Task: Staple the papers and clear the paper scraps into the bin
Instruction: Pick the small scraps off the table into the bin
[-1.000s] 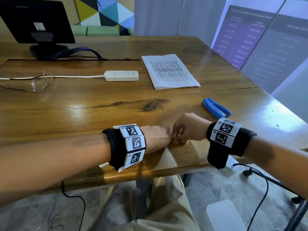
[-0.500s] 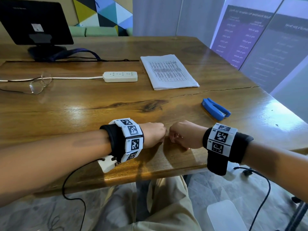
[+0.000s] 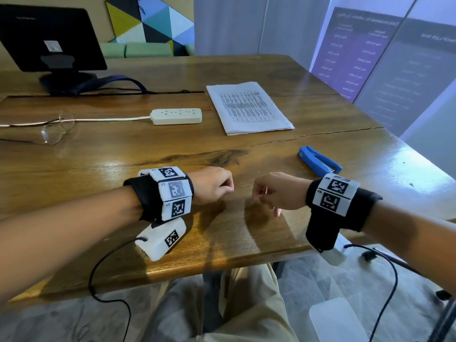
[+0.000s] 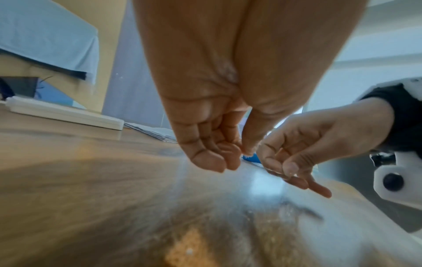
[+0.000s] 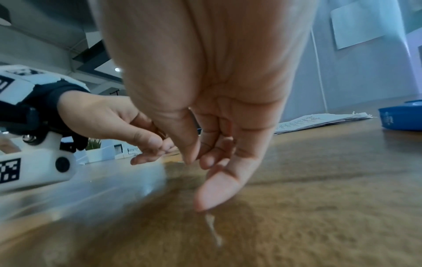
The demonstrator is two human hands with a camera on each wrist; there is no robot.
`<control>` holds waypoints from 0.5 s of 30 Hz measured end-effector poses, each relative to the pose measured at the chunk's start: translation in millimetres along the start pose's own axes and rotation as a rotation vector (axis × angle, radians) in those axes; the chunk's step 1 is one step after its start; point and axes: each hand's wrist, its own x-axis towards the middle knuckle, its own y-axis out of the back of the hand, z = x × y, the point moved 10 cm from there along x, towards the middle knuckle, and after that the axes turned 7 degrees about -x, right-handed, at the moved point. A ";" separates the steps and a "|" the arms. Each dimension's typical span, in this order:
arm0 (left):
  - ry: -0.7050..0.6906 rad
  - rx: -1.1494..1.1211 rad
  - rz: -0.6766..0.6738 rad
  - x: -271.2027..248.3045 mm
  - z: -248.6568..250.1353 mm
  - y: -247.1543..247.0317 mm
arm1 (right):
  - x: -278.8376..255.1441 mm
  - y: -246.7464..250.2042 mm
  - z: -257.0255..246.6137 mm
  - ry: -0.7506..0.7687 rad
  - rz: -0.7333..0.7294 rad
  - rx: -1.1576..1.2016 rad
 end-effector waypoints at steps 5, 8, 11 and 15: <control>0.019 -0.100 0.033 0.1 3.4 9.7 | -7.4 14.0 1.2 0.020 0.044 0.085; -0.005 -0.158 0.039 5.6 18.6 8.5 | -16.0 17.1 12.8 -0.004 0.077 0.114; -0.052 -0.216 0.024 14.3 39.2 -0.4 | -30.5 18.7 31.5 -0.019 0.141 0.192; -0.128 -0.283 -0.029 26.1 77.2 -21.8 | -63.4 13.3 63.1 -0.046 0.260 0.310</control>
